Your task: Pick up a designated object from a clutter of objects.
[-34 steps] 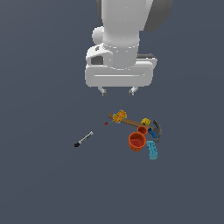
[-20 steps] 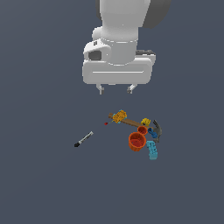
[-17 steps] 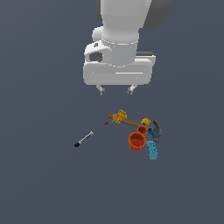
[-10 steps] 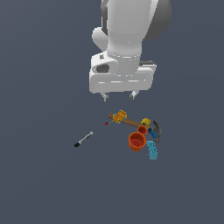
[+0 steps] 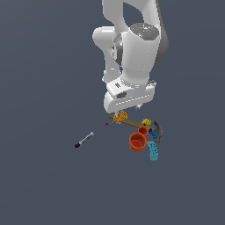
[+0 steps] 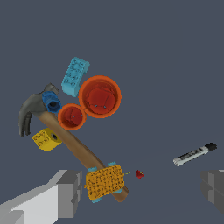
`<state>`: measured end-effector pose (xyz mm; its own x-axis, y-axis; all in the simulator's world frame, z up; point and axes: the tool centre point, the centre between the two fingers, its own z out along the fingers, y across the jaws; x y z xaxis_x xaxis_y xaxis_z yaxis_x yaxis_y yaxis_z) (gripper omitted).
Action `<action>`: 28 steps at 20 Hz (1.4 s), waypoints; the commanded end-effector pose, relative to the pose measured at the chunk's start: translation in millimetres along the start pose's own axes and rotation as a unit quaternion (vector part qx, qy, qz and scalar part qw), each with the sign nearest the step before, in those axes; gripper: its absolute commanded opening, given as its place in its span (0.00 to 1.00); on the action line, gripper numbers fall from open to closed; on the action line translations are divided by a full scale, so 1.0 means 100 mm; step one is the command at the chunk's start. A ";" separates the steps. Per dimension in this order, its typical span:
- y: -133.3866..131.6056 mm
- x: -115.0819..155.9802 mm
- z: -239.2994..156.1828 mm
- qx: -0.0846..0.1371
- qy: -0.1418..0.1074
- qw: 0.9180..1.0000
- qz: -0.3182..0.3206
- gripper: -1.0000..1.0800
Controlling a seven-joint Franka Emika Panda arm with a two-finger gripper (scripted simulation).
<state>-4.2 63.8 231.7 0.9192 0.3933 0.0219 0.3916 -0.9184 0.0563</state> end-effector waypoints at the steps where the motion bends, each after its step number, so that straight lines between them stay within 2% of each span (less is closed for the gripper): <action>1: -0.16 -0.02 0.27 0.001 -0.002 0.999 -0.045 0.96; 5: -0.44 -0.10 0.67 0.006 -0.004 0.993 -0.118 0.96; 10: -0.77 -0.25 1.09 0.014 -0.005 0.980 -0.199 0.96; 19: -1.13 -0.47 1.50 0.027 -0.003 0.958 -0.285 0.96; 23: -1.19 -0.51 1.57 0.030 -0.002 0.954 -0.299 0.96; 28: -1.19 -0.52 1.58 0.030 -0.003 0.954 -0.298 0.96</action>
<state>-91.7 146.5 67.3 0.5324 0.8465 -0.0011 0.8465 -0.5324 0.0001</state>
